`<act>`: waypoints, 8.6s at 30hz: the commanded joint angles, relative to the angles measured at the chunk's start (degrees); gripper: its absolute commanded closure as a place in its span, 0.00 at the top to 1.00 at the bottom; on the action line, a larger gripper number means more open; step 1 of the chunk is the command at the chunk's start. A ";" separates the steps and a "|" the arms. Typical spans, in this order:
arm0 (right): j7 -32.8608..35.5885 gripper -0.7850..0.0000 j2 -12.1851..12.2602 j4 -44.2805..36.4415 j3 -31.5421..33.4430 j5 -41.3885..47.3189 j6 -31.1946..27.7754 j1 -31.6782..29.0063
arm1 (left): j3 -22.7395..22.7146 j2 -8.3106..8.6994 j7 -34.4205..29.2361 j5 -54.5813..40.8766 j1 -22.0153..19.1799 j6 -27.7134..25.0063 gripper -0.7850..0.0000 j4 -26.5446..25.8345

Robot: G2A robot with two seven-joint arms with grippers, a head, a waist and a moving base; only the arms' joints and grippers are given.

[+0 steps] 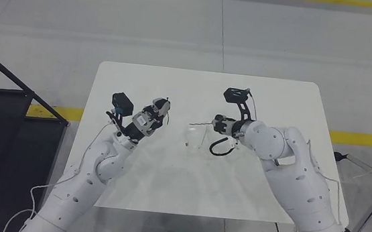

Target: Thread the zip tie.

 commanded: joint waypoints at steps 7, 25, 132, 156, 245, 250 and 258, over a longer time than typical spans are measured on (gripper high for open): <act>-3.29 0.00 1.72 -13.08 6.05 -1.81 -1.22 -10.98 | 1.83 -0.65 2.31 4.30 -0.68 1.46 0.00 1.68; -5.92 0.00 1.60 -12.72 6.59 1.08 -2.74 -12.04 | 2.63 -1.14 4.10 6.43 0.16 4.37 0.00 1.05; -13.17 0.00 3.86 -25.32 13.39 13.22 -6.13 -23.38 | 8.89 -6.48 39.57 33.91 -2.22 21.77 0.00 15.04; -13.50 0.00 3.99 -24.62 12.98 13.97 -6.57 -22.86 | 8.89 -6.48 39.57 33.91 -2.22 21.77 0.00 15.04; -13.77 0.00 4.62 -26.75 12.84 14.48 -3.70 -24.27 | 8.89 -6.48 39.57 33.91 -2.22 21.77 0.00 15.04; -14.12 0.00 4.60 -26.66 12.74 14.76 -3.65 -24.27 | 8.89 -6.48 39.57 33.91 -2.22 21.77 0.00 15.04; -14.14 0.00 4.64 -26.55 12.52 14.84 -4.11 -24.36 | 8.89 -6.48 39.57 33.91 -2.22 21.77 0.00 15.04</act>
